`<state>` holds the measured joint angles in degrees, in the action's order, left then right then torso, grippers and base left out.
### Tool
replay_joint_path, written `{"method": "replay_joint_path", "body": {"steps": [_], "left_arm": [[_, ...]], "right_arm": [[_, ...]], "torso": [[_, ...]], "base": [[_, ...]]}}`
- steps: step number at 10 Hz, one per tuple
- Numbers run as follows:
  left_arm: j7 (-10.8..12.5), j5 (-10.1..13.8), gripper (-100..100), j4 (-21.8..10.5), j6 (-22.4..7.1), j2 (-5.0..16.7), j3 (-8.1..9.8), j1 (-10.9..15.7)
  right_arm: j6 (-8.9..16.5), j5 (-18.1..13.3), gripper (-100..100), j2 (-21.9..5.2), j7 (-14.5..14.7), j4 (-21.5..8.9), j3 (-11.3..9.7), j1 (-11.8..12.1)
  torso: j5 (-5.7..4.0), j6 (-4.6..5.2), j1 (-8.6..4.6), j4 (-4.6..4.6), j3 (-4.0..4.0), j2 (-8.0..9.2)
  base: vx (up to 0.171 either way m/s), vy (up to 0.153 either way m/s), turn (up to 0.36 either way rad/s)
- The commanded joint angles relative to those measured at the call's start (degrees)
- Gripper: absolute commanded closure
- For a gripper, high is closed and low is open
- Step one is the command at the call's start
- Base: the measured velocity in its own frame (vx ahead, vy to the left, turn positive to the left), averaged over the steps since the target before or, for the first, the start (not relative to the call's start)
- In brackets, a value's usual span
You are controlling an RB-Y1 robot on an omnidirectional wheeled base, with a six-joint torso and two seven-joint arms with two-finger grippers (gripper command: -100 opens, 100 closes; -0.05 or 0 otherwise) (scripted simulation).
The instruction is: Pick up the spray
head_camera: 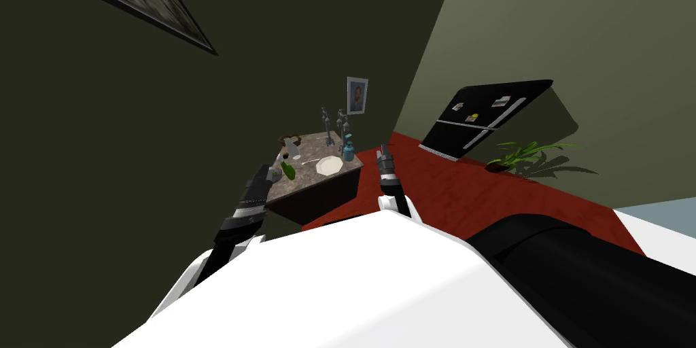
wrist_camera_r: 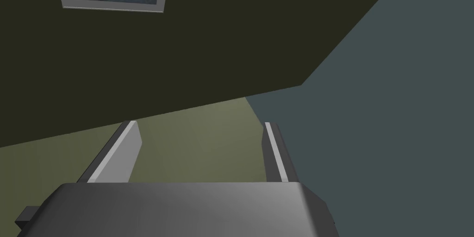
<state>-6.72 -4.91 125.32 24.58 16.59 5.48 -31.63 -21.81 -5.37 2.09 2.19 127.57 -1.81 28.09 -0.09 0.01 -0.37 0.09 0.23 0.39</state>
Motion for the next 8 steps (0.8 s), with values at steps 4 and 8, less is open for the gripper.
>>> {"method": "replay_joint_path", "body": {"steps": [4,8], "left_arm": [[-2.8,-3.7,-100,-3.4,-7.2,7.2,2.29,-2.0],[-5.2,-6.9,-100,-6.6,-14.1,12.7,3.93,-3.3]], "right_arm": [[0.0,0.0,0,0.0,0.0,0.0,0.0,0.0],[0.0,0.0,0,0.0,0.0,0.0,0.0,0.0]], "torso": [[0.01,-0.01,0.03,-0.03,-0.09,-0.17],[0.02,-0.01,0.11,-0.06,-0.17,-0.31]], "base": [[-0.057,-0.102,-0.06],[-0.019,-0.086,-0.066]]}}
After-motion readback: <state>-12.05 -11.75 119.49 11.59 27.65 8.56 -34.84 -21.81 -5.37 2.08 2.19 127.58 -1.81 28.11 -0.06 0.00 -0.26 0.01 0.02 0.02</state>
